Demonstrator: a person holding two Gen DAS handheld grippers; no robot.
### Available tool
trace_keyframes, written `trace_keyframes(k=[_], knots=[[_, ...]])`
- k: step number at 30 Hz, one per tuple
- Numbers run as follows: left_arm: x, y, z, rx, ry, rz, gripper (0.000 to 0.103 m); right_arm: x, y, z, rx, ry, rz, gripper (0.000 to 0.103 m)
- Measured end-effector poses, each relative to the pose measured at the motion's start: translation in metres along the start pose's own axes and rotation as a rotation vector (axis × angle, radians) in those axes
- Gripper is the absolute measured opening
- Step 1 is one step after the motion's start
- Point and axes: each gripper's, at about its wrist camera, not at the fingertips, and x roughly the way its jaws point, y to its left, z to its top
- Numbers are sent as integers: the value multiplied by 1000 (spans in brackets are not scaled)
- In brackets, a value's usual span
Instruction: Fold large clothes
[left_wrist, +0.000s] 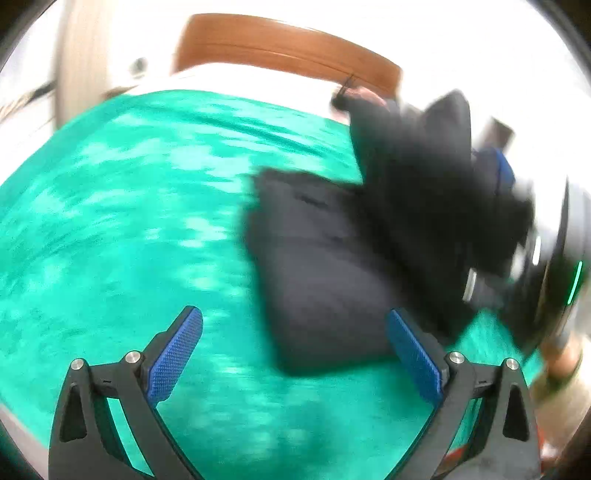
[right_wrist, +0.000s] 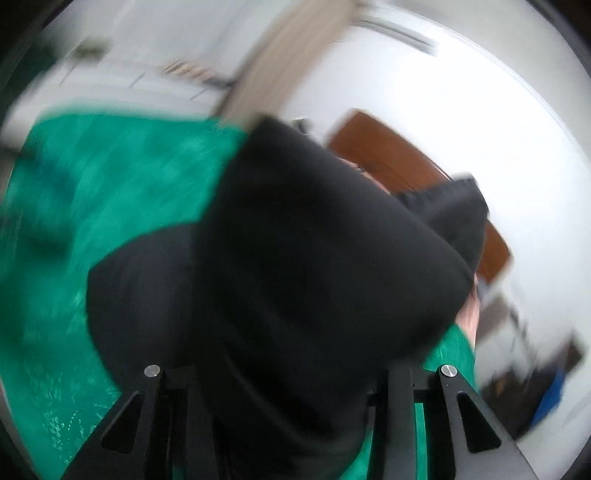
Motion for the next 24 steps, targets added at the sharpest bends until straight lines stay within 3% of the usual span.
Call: trace_keyframes(k=[2,5,12,16,17,18,19,20,22,24], knots=[[-7,32,11,-86,-15,-22,100,17,57,4,-191,7,14,39],[-3,40,32,-97,-23,-104,100,18,96,6,-323,-16,-27,39],[47,-15,95,44,28,-280,101,19,101,4,-325,-8,-49,39],[86,-57,115,121,114,-266,98,8,114,-1,-342,-18,-71,39],[97,-61,118,118,128,-247,92,6,118,-3,-337,-21,-72,40],[106,-61,121,100,146,-249,54,3,117,-3,-324,-24,-66,46],[110,-57,122,73,181,-274,40,-3,115,-2,-298,-34,-49,56],[111,-51,126,35,198,-290,37,-10,112,-1,-274,-41,-15,64],[109,-45,128,39,189,-285,30,-37,103,-1,-181,-75,104,89],[101,-36,127,52,181,-262,29,-63,91,-2,-78,-118,204,92]])
